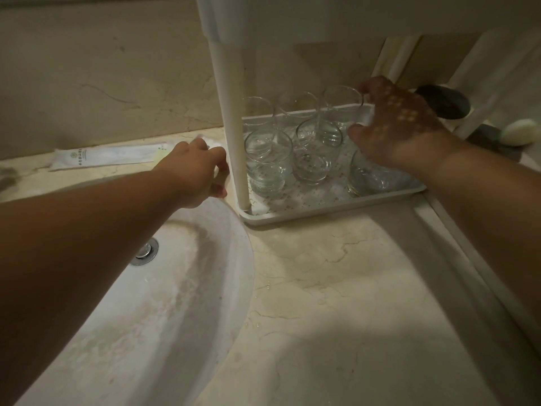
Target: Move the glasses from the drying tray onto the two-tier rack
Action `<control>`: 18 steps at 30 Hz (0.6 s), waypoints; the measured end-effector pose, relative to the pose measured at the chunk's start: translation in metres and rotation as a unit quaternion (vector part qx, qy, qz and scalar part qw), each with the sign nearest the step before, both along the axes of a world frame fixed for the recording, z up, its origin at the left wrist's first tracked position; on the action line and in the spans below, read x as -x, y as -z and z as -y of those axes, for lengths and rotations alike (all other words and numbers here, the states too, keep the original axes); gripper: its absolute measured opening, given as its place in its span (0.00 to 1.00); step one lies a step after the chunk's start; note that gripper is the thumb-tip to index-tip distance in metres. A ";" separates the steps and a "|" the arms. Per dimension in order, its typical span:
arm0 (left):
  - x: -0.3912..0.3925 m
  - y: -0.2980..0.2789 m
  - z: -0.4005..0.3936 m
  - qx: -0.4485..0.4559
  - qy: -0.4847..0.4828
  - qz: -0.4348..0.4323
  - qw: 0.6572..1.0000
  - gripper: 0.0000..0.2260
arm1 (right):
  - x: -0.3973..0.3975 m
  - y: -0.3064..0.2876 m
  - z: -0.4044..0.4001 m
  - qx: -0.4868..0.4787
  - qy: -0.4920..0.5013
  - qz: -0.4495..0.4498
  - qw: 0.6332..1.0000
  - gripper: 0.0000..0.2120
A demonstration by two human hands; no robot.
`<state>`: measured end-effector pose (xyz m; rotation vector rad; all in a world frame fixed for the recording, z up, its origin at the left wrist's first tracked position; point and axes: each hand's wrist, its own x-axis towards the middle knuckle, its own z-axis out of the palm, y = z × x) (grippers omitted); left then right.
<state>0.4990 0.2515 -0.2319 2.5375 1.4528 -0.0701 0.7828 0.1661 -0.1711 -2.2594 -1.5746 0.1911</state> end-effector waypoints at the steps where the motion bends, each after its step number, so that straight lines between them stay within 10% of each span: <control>1: 0.000 0.000 0.000 -0.001 0.001 -0.001 1.000 0.16 | 0.001 -0.002 0.008 0.002 -0.001 0.008 1.000 0.29; 8: 0.001 0.001 -0.001 -0.001 0.007 -0.010 1.000 0.15 | 0.005 -0.011 0.037 0.145 -0.012 0.024 0.989 0.41; 18: 0.002 0.004 -0.003 -0.002 0.003 -0.005 1.000 0.17 | 0.000 -0.003 0.029 0.113 -0.002 0.000 0.994 0.41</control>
